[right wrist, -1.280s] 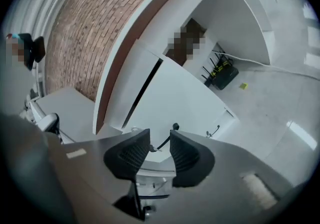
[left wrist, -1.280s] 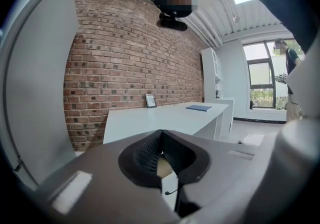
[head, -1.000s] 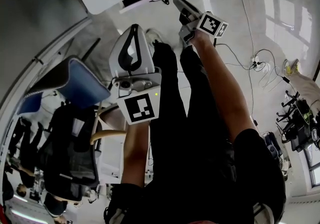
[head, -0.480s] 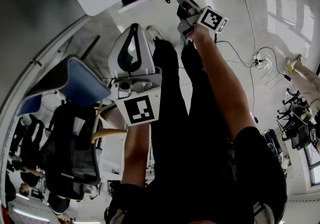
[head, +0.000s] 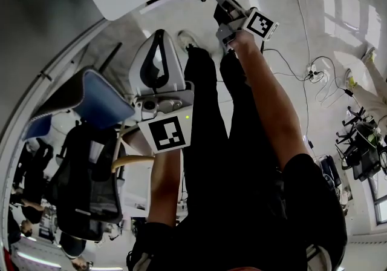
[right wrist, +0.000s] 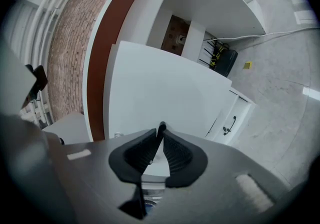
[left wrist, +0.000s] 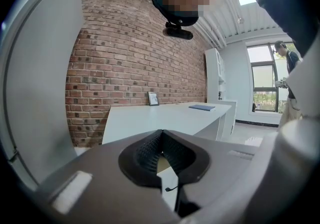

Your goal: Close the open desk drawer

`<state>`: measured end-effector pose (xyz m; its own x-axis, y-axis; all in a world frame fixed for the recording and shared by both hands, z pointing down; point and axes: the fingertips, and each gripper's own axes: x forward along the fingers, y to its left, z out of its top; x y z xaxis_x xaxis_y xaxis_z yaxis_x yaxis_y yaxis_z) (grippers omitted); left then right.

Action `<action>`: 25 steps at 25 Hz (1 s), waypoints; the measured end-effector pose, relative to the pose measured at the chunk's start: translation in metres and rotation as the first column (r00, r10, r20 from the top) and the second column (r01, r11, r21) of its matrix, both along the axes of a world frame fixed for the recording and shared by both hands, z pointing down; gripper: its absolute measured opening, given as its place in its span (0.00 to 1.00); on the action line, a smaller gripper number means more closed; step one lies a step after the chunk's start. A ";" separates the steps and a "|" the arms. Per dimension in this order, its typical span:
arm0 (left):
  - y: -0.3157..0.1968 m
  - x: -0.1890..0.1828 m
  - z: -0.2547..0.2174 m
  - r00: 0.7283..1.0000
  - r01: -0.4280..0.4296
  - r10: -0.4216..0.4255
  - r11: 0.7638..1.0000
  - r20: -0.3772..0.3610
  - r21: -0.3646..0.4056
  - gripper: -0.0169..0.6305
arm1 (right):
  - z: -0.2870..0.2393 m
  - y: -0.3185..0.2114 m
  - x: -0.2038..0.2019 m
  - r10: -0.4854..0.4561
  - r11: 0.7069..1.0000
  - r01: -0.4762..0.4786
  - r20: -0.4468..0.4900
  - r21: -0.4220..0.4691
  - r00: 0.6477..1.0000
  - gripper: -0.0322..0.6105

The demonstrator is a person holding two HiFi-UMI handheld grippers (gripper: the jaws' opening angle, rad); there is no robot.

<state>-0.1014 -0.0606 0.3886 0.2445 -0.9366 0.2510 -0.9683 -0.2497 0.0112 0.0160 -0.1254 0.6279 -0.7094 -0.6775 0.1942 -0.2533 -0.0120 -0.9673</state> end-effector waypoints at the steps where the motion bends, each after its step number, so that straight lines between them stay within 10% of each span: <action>1: 0.001 -0.001 0.000 1.000 0.002 -0.002 1.000 -0.001 0.001 0.05 | -0.002 -0.002 0.000 0.001 1.000 -0.001 -0.002 0.011 1.000 0.13; 25: -0.002 -0.010 0.006 0.999 0.027 -0.027 1.000 -0.017 -0.016 0.05 | -0.003 -0.070 -0.020 -0.014 0.999 0.015 -0.012 0.047 1.000 0.13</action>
